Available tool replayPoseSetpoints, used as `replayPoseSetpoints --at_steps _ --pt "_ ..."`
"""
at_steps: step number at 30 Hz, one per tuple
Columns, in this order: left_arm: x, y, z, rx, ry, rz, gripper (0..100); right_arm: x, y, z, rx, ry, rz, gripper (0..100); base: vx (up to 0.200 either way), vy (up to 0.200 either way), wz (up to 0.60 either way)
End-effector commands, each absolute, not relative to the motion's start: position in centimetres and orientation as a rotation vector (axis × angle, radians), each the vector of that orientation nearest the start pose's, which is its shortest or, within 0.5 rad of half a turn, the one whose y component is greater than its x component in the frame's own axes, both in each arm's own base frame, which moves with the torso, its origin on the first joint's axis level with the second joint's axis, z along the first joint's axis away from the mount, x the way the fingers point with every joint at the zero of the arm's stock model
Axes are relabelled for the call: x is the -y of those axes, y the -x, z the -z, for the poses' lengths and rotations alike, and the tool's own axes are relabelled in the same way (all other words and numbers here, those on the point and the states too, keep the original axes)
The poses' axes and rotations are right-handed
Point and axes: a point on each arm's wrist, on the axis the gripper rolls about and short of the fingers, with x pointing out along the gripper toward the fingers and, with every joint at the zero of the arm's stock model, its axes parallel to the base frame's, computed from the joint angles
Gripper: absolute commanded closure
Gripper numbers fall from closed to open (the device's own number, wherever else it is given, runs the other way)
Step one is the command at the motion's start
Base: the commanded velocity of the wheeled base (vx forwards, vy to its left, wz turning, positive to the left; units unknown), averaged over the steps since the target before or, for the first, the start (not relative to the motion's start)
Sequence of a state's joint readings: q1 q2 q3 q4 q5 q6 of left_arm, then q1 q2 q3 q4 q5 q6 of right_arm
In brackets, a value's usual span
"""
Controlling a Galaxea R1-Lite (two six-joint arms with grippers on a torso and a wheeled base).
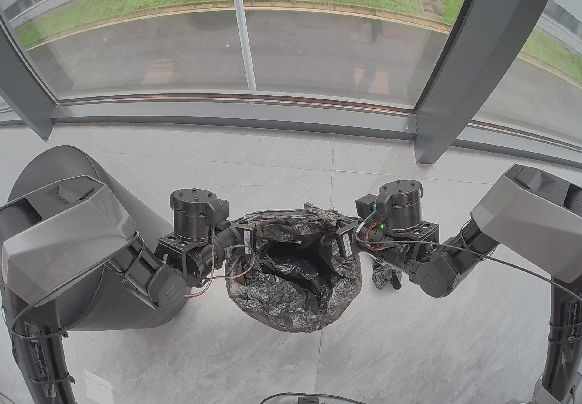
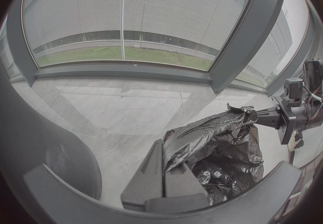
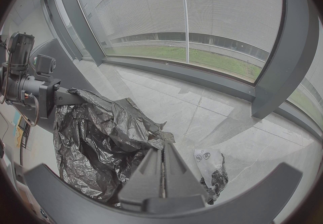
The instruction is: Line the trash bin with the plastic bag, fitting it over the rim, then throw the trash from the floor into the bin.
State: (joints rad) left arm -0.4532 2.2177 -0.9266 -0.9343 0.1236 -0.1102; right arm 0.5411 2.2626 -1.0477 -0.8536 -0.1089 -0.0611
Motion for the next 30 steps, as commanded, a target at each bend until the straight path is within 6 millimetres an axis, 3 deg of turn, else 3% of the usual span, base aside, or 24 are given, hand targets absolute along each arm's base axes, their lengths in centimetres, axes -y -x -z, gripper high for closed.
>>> replayPoseSetpoints --at_steps 1,2,15,30 --pt "17.1 -36.2 -5.8 -0.359 0.005 0.299 100 -21.3 -36.0 -5.7 -0.333 0.176 -0.437 100 0.0 0.0 0.0" --pt "17.1 -36.2 -5.8 -0.359 0.005 0.299 0 -21.3 -36.0 -5.7 -0.333 0.176 -0.437 100 0.0 0.0 0.0" --pt "17.6 -35.5 -7.4 -0.319 -0.036 0.322 0 -21.1 -36.1 -6.1 -0.32 0.171 -0.432 100 0.0 0.0 0.0" --pt "16.1 -35.8 -6.8 -0.281 -0.157 0.175 0 -20.4 -36.6 -6.1 -0.315 0.166 -0.411 100 0.0 0.0 0.0"
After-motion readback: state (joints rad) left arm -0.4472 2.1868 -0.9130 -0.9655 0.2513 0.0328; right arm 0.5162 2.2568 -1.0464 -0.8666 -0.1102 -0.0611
